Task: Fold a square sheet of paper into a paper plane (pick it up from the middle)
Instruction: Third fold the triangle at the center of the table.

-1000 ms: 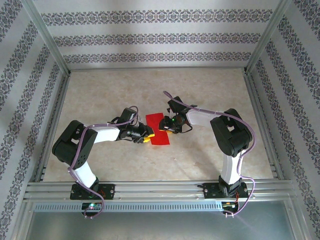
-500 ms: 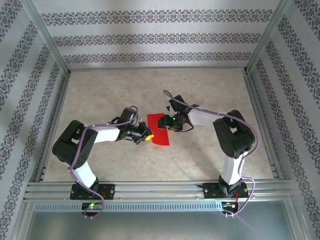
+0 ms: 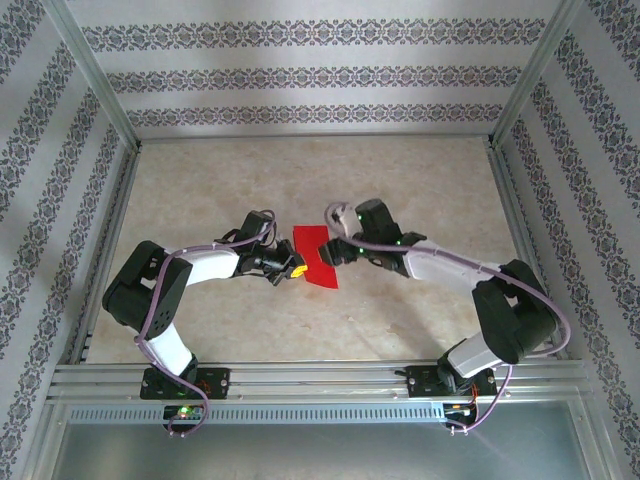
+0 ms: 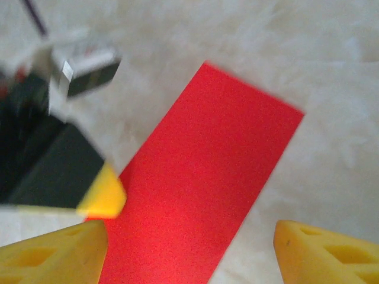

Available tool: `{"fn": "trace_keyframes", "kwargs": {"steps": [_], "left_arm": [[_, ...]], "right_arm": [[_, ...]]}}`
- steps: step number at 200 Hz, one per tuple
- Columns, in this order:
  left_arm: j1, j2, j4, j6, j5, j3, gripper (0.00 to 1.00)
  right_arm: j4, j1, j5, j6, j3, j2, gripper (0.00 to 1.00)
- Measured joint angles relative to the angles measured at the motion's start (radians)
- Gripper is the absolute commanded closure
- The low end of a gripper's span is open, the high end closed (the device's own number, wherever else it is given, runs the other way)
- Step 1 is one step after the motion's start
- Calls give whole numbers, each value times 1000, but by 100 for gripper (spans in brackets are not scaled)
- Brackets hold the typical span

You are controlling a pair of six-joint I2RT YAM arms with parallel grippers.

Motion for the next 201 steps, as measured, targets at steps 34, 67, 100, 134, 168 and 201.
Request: {"fn": "trace_keyframes", "kwargs": {"steps": [34, 67, 100, 134, 168, 201], "left_arm": [[5, 0, -26, -22, 1, 19, 100], [10, 2, -55, -34, 5, 55, 100], [31, 37, -69, -36, 9, 93, 100], [31, 64, -80, -36, 14, 101, 100], [31, 65, -87, -37, 24, 101, 100], [31, 65, -87, -37, 31, 101, 100]], "right_arm": [[84, 67, 14, -142, -93, -23, 29], [166, 131, 39, -253, -146, -20, 38], [222, 168, 60, -325, -149, 26, 43], [272, 182, 106, -359, -148, 83, 43], [312, 196, 139, -393, -137, 135, 47], [342, 196, 151, -414, -117, 165, 54]]}}
